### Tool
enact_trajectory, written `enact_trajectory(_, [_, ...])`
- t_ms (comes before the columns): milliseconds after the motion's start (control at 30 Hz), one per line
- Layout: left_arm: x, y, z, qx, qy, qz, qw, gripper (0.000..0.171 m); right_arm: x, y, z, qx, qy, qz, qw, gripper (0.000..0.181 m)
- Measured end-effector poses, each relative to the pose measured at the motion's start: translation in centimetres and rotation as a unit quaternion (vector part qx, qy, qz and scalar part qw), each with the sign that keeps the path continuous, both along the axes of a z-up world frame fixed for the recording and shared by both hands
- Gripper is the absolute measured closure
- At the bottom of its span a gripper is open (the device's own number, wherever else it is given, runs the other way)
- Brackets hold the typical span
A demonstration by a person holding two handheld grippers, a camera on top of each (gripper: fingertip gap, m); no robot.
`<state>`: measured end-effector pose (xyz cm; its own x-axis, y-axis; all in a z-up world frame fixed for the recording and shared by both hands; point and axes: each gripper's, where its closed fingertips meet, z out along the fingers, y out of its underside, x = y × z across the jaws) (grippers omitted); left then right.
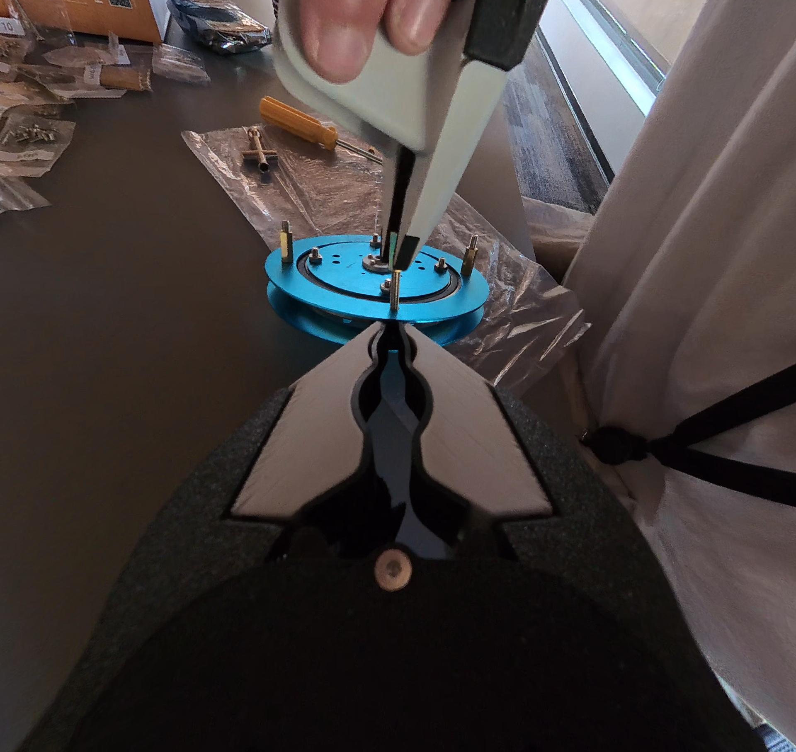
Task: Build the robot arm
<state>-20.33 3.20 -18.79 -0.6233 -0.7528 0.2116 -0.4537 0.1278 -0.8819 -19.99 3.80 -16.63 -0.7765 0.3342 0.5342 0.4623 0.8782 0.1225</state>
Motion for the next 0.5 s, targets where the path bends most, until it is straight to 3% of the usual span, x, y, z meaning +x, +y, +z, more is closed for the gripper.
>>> enact_trajectory(233, [0.04, 0.03, -0.07, -0.013, 0.012, -0.003, 1.0, 0.169, -0.01, 0.0, -0.04, 0.066, -0.018, 0.149, 0.986, 0.176])
enact_trajectory(500, [0.01, -0.16, -0.16, -0.029, 0.027, -0.016, 0.999, 0.17, -0.07, -0.26, -0.07, 0.108, -0.029, 0.253, 0.961, 0.176])
